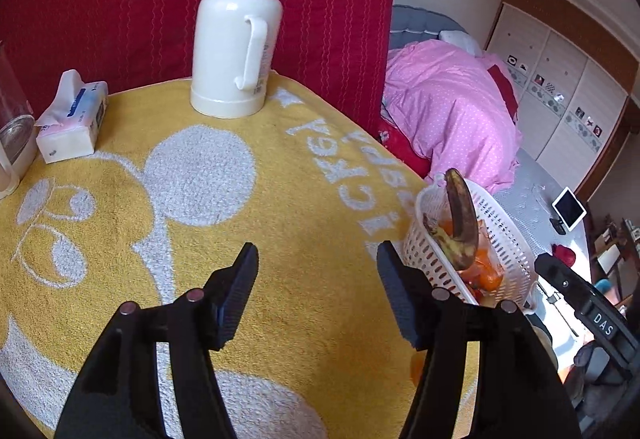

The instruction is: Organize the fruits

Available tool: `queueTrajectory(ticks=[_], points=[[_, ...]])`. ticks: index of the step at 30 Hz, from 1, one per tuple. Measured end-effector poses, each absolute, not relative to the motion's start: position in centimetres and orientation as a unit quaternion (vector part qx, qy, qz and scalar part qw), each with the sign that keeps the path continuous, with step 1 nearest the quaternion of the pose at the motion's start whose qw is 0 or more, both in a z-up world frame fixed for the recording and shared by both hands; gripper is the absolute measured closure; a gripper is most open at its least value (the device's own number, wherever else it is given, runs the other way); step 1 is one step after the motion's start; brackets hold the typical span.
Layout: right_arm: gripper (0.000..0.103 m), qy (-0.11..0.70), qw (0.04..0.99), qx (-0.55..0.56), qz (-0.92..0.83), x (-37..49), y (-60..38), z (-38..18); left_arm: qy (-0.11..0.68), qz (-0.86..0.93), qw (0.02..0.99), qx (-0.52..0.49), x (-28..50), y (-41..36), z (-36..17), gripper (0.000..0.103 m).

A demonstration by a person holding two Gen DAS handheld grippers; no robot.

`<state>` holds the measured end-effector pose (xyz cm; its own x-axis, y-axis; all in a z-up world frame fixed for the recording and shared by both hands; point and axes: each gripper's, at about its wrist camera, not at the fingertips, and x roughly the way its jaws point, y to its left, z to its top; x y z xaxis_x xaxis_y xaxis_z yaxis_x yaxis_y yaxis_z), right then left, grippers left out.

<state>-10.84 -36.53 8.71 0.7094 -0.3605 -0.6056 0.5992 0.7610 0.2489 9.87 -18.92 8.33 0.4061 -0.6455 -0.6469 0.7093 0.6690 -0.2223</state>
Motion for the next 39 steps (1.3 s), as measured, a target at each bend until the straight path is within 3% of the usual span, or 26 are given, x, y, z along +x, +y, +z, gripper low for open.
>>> queueTrajectory(ticks=[9,18,21,29,34,39], points=[[0.054,0.284,0.884,0.220,-0.298,-15.0,-37.0,7.1,0.339,-0.462,0.813,0.103,4.4,-21.0,8.7,0.026],[0.045,0.267,0.886,0.234,-0.298,-16.7,-37.4,7.3,0.350,-0.469,0.801,0.129,1.2,-21.3,7.1,0.013],[0.035,0.266,0.886,0.239,-0.295,-16.7,-37.4,7.2,0.366,-0.457,0.799,0.140,0.8,-21.3,5.7,0.013],[0.034,0.273,0.883,0.249,-0.290,-16.4,-37.4,6.5,0.402,-0.437,0.790,0.152,0.2,-20.3,2.2,0.013],[0.034,0.273,0.883,0.250,-0.289,-16.4,-37.3,6.4,0.396,-0.455,0.781,0.163,-1.3,-20.7,1.9,0.014],[0.034,0.275,0.882,0.251,-0.289,-16.4,-37.3,6.3,0.399,-0.467,0.770,0.172,-2.0,-21.3,1.3,0.042]])
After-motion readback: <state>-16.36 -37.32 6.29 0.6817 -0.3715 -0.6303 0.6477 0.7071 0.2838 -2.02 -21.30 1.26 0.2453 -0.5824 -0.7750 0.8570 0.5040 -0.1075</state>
